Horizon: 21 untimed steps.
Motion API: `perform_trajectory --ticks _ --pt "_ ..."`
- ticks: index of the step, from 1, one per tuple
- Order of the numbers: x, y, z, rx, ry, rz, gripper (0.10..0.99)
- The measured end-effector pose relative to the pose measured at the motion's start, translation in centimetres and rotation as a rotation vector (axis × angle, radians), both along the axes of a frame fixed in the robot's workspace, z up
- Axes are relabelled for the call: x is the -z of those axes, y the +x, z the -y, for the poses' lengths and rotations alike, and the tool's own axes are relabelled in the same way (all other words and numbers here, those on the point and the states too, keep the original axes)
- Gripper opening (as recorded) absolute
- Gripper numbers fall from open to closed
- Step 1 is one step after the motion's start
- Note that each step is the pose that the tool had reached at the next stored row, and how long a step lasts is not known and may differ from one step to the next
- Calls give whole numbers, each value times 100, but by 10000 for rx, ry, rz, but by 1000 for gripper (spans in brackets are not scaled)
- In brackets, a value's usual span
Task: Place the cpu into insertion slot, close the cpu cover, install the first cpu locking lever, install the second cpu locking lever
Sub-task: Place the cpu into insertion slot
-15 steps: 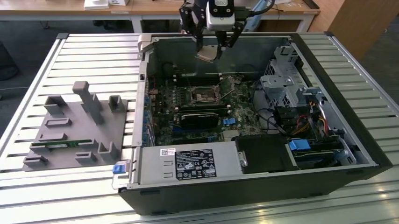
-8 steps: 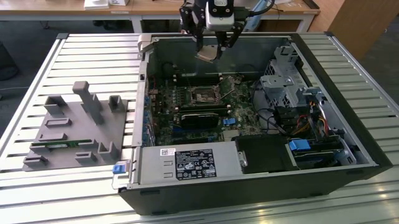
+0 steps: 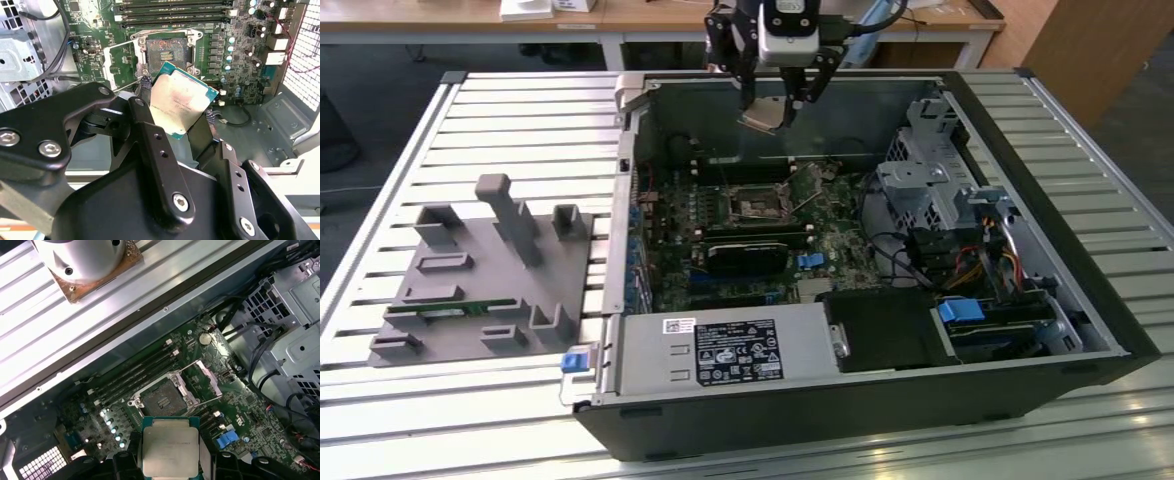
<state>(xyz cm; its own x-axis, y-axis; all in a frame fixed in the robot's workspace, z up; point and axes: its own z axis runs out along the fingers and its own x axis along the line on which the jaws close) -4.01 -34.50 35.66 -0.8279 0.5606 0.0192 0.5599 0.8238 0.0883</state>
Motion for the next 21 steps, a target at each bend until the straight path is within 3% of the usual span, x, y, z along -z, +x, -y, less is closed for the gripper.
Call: perform_trajectory --ticks 21 --pt "0 -1 0 439 0 1 541"
